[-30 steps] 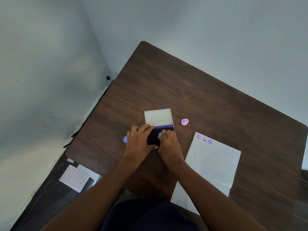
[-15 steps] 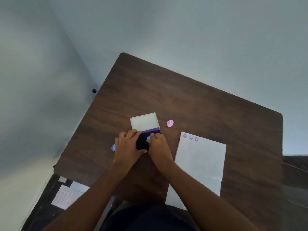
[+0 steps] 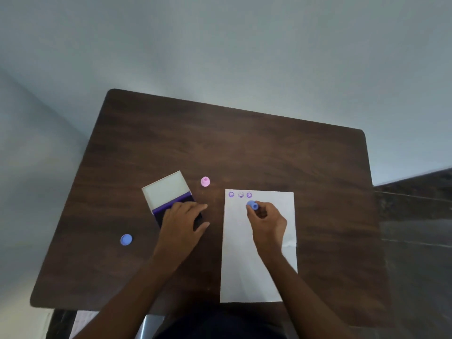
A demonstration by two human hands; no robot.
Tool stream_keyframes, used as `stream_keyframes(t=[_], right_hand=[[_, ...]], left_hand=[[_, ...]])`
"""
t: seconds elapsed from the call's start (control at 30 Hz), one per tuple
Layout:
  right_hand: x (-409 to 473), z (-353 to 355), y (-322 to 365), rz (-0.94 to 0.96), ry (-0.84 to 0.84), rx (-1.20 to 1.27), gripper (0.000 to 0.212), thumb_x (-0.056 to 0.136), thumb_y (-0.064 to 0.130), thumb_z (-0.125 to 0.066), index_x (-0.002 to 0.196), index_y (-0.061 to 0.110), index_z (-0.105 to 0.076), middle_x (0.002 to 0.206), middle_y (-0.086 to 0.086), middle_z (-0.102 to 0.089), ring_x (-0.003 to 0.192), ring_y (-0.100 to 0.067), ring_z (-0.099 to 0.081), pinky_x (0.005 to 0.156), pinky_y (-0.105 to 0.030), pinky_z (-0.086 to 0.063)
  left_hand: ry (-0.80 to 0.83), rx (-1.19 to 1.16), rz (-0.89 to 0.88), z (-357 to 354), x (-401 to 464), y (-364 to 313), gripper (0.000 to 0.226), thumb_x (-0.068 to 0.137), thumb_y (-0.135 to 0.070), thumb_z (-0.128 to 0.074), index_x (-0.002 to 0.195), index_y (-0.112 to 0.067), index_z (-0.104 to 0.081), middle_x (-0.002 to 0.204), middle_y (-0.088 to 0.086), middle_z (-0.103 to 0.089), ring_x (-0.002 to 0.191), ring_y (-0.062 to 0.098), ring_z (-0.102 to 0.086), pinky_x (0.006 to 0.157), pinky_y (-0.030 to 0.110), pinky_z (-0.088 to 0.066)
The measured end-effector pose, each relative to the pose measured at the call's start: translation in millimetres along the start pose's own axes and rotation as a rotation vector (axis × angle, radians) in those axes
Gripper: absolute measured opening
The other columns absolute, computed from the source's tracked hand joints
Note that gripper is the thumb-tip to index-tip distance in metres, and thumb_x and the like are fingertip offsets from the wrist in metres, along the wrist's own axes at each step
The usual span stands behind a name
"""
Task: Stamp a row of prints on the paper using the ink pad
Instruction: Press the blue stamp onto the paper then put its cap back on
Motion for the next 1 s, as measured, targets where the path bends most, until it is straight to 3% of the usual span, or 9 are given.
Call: stream_keyframes(t=[0.1,0.33,0.63,0.87,1.0], right_hand=[[20,7,-10,-0.011,-0.035,0.041,0.015,0.082,0.046,-0.070,0.084,0.032,-0.063,0.077,0.017,-0.066,0.066,-0.005,-0.064,0.053,-0.008,-0.045],[47,-8,-30,-0.048,0.005,0.052,0.020,0.083,0.047,-0.067,0.089,0.027,-0.064,0.081,0.013,-0.065,0.065,-0.009,-0.060,0.057,-0.010,-0.044],[54,-25,-45,-0.132,0.063,0.045,0.028,0.086,0.048,-0.061,0.100,0.024,-0.063,0.088,0.014,-0.059,0.065,-0.006,-0.056,0.060,-0.003,-0.036],[56,-27,-44,-0.158,0.070,0.029,0.017,0.088,0.048,-0.059,0.091,0.033,-0.054,0.084,0.015,-0.058,0.063,-0.008,-0.056,0.056,-0.005,-0.033],[58,-29,-42,-0.155,0.062,0.005,0.018,0.088,0.045,-0.061,0.092,0.028,-0.059,0.084,0.012,-0.060,0.063,-0.009,-0.056,0.057,-0.005,-0.036]], left_hand=[[0.019,-0.008,-0.093,-18,21,-41,0.040,0.087,-0.041,-0.062,0.122,-0.024,-0.060,0.122,-0.003,-0.063,0.112,0.015,-0.056,0.097,0.028,-0.039],[0.080,0.096,-0.105,-59,69,-83,0.056,0.081,-0.050,-0.064,0.131,-0.027,-0.052,0.130,-0.001,-0.058,0.114,0.018,-0.055,0.100,0.027,-0.039],[0.171,0.018,-0.107,-85,79,-88,0.065,0.081,-0.052,-0.062,0.139,-0.029,-0.044,0.129,0.002,-0.057,0.113,0.020,-0.053,0.096,0.026,-0.043],[0.162,-0.010,-0.097,-85,79,-89,0.060,0.082,-0.047,-0.065,0.138,-0.033,-0.046,0.125,0.001,-0.056,0.110,0.016,-0.050,0.097,0.024,-0.046],[0.167,-0.004,-0.095,-84,78,-91,0.059,0.083,-0.044,-0.065,0.138,-0.033,-0.046,0.124,0.001,-0.055,0.109,0.015,-0.049,0.095,0.023,-0.045]])
Point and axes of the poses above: each hand's wrist, its own x-axis towards the middle knuckle, its own z-axis out of the back of the hand, y = z × x, the point moved 7 cm from there along x, towards the middle knuckle
